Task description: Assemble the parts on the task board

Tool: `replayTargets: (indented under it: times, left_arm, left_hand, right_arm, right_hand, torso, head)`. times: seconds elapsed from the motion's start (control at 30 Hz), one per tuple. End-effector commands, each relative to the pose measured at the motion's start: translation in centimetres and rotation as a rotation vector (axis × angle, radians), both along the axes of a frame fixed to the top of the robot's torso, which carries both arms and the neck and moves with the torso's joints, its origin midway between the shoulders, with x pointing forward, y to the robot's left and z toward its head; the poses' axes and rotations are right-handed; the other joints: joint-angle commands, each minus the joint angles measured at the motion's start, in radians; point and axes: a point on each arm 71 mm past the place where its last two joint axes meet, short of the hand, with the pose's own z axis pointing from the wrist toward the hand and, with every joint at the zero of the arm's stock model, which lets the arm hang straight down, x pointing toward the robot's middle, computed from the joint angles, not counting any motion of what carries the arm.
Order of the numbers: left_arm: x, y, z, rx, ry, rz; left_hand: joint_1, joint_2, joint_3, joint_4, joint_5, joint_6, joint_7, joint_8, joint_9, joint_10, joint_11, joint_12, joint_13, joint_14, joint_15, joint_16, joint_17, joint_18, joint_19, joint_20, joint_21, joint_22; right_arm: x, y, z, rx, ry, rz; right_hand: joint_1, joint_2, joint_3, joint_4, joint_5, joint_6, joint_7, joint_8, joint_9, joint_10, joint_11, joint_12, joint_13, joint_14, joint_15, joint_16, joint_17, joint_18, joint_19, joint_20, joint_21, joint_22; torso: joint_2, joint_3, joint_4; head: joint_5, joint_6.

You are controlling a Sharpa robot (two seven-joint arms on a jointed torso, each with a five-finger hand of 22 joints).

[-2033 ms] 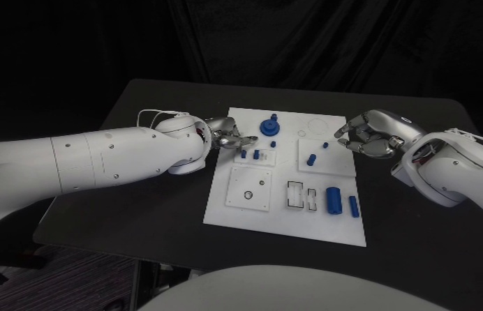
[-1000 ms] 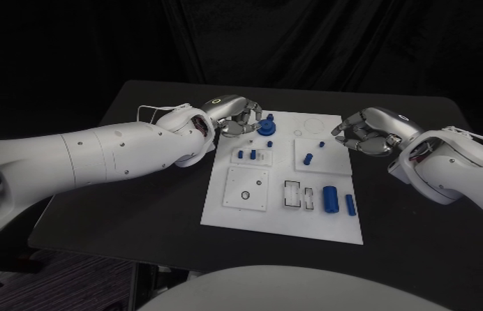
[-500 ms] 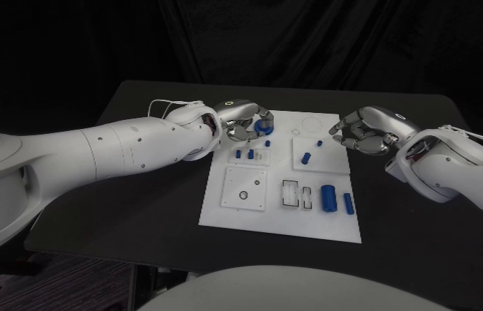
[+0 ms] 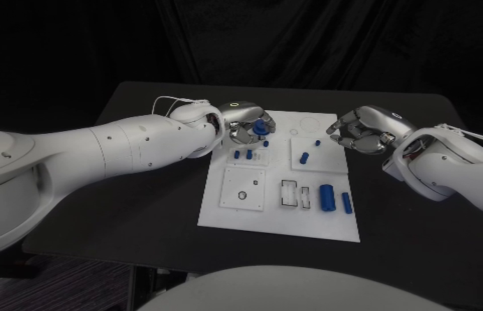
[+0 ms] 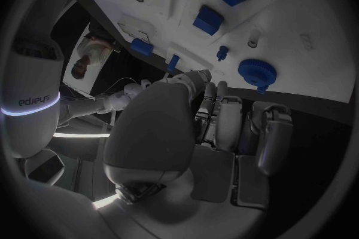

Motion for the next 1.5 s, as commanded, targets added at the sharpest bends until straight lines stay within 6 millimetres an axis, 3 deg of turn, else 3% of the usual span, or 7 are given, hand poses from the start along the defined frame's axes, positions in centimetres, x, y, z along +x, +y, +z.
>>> replayTargets:
  times: [0.03,0.07,0.17,0.47,0.57,1.0,1.5]
  left_arm:
    - [-0.3,-0.5,-0.2,0.059,-0.027,-0.058]
    - [-0.3,-0.6,-0.3,0.069,-0.03,-0.058]
    - [-0.2,-0.7,-0.4,0.09,-0.033,-0.053]
    - [-0.3,-1.3,-0.5,0.173,-0.128,-0.077]
    - [-0.3,-1.4,-0.4,0.178,-0.153,-0.083]
    - [0.0,-1.9,-0.5,0.212,-0.162,-0.055]
    - [0.4,-2.8,-0.6,0.222,-0.162,-0.047]
  left_hand:
    - [-0.008,-0.003,-0.003,-0.005,-0.009,0.009,-0.003,-0.008,-0.013,0.006,-0.002,-0.009,-0.016,-0.003,-0.009,0.0,-0.005,-0.006,0.105,-0.008,0.003,0.263]
    - [-0.023,-0.005,-0.026,-0.001,-0.051,0.01,-0.03,-0.02,-0.033,-0.01,-0.002,-0.028,-0.041,-0.013,-0.008,-0.008,-0.025,-0.006,0.105,-0.008,0.003,0.263]
    - [-0.024,-0.001,-0.049,-0.003,-0.052,0.021,-0.056,-0.023,-0.05,-0.012,0.0,-0.036,-0.062,-0.017,-0.008,-0.01,-0.034,-0.006,0.105,-0.007,0.003,0.263]
    - [-0.053,-0.022,-0.117,0.001,-0.088,0.062,-0.077,-0.017,-0.078,0.037,-0.018,-0.016,-0.086,-0.019,-0.02,-0.012,-0.049,-0.006,0.105,-0.011,0.003,0.263]
    - [-0.06,-0.023,-0.149,0.007,-0.061,0.079,-0.075,-0.021,-0.095,0.052,-0.039,-0.011,-0.1,-0.01,-0.036,-0.01,-0.047,-0.006,0.105,-0.03,0.003,0.263]
    - [-0.026,-0.022,-0.164,-0.014,0.027,0.088,-0.078,-0.026,-0.14,0.074,-0.035,-0.021,-0.139,-0.008,-0.039,-0.014,-0.062,-0.006,0.105,-0.037,0.003,0.263]
    - [-0.018,-0.012,-0.145,-0.019,0.069,0.149,-0.064,-0.01,-0.162,0.111,-0.039,-0.023,-0.166,-0.01,-0.041,-0.015,-0.072,-0.006,0.105,-0.038,0.003,0.263]
  right_arm:
    - [0.0,-0.1,0.0,0.001,-0.006,-0.007]
    - [0.0,0.0,0.0,0.002,-0.006,-0.007]
    - [0.0,0.0,-0.1,0.007,-0.004,-0.008]
    - [0.0,0.0,-0.1,0.015,0.002,-0.011]
    - [0.0,0.0,-0.1,0.015,0.003,-0.011]
    - [0.0,0.0,-0.1,0.015,0.007,-0.011]
    - [0.0,0.0,-0.2,0.012,0.015,-0.012]
  right_hand:
    - [0.006,-0.005,0.005,-0.003,0.003,0.007,0.003,-0.002,0.0,0.077,0.004,-0.003,0.233,0.084,0.005,-0.003,0.185,0.012,0.0,-0.001,0.001,0.162]
    - [0.006,-0.005,0.005,-0.003,0.003,0.007,0.003,-0.002,0.0,0.077,0.004,-0.003,0.233,0.084,0.005,-0.003,0.185,0.012,0.0,-0.001,0.001,0.162]
    - [0.006,-0.005,0.005,-0.003,0.003,0.007,0.003,-0.002,0.0,0.077,0.004,-0.003,0.233,0.084,0.005,-0.003,0.185,0.012,0.0,-0.001,0.001,0.162]
    - [0.006,-0.005,0.005,-0.003,0.004,0.007,0.003,-0.002,0.0,0.076,0.004,-0.003,0.233,0.084,0.005,-0.003,0.185,0.012,0.001,-0.001,0.001,0.162]
    - [0.006,-0.005,0.005,-0.003,0.004,0.007,0.003,-0.002,0.0,0.076,0.004,-0.003,0.233,0.084,0.005,-0.003,0.185,0.012,0.001,-0.001,0.001,0.162]
    - [0.006,-0.005,0.005,-0.003,0.004,0.007,0.003,-0.002,0.0,0.076,0.004,-0.003,0.233,0.084,0.005,-0.003,0.185,0.012,0.001,-0.001,0.001,0.162]
    - [0.006,-0.004,0.006,-0.004,0.006,0.007,0.003,-0.003,0.0,0.076,0.004,-0.003,0.233,0.084,0.005,-0.003,0.185,0.012,0.0,-0.001,0.0,0.162]
  torso:
    - [0.0,0.0001,0.0001]
    - [0.0,0.0001,-0.0008]
    - [0.001,0.0004,-0.0014]
    - [0.001,0.0017,0.0016]
    - [0.0,0.0017,0.0015]
    - [0.0,-0.0003,-0.0005]
    - [0.0,0.0006,0.0039]
  head:
    - [0.0,0.0]
    - [0.001,0.0]
    - [0.001,0.0]
    - [-0.005,0.0]
    - [-0.007,0.0]
    - [-0.005,0.0]
    - [-0.008,0.0]
